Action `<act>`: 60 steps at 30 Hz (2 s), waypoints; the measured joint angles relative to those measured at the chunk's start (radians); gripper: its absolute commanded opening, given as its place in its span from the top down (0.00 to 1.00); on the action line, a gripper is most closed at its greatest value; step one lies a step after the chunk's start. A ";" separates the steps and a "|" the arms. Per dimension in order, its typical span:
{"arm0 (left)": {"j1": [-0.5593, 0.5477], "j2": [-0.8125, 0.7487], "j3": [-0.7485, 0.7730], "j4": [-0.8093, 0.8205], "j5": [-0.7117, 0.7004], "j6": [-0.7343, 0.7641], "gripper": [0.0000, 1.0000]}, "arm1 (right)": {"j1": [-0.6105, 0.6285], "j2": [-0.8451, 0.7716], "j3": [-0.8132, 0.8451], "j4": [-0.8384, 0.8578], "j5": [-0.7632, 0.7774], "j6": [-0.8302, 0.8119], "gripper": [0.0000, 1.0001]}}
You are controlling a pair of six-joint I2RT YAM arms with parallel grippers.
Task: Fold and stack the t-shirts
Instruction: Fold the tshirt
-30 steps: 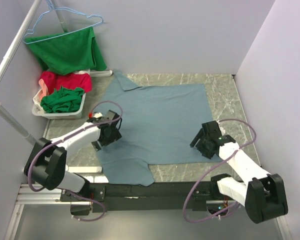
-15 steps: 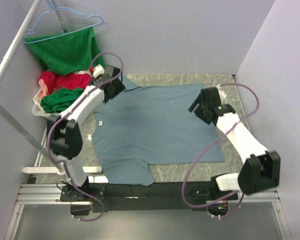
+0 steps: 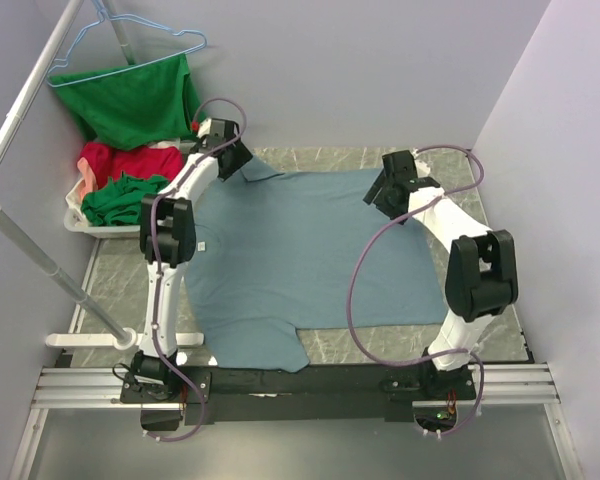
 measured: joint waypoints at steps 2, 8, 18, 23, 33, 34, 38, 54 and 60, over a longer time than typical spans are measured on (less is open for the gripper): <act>0.002 0.046 0.021 0.004 0.024 0.006 0.29 | -0.013 0.026 0.015 0.005 -0.003 0.000 0.22; -0.002 0.081 0.022 0.006 0.081 0.008 0.34 | -0.043 0.074 0.053 0.014 -0.006 0.000 0.22; -0.005 0.082 0.021 0.042 0.115 0.010 0.42 | -0.047 0.095 0.060 0.020 -0.014 0.000 0.22; -0.007 0.087 0.021 0.039 0.115 0.010 0.46 | -0.051 0.101 0.062 0.020 -0.014 0.001 0.23; -0.011 0.110 0.021 0.035 0.115 -0.001 0.74 | -0.066 0.127 0.079 0.013 -0.025 0.005 0.23; -0.011 0.111 0.021 0.036 0.115 -0.005 0.76 | -0.067 0.129 0.082 0.014 -0.025 0.004 0.23; -0.012 0.113 0.021 0.034 0.111 -0.020 0.85 | -0.073 0.141 0.086 0.010 -0.024 0.005 0.23; -0.016 0.078 -0.030 0.048 0.071 -0.029 0.99 | -0.097 0.244 0.181 -0.003 -0.025 0.014 0.23; -0.019 -0.019 -0.093 0.042 0.047 -0.020 0.99 | -0.097 0.244 0.180 -0.001 -0.024 0.020 0.22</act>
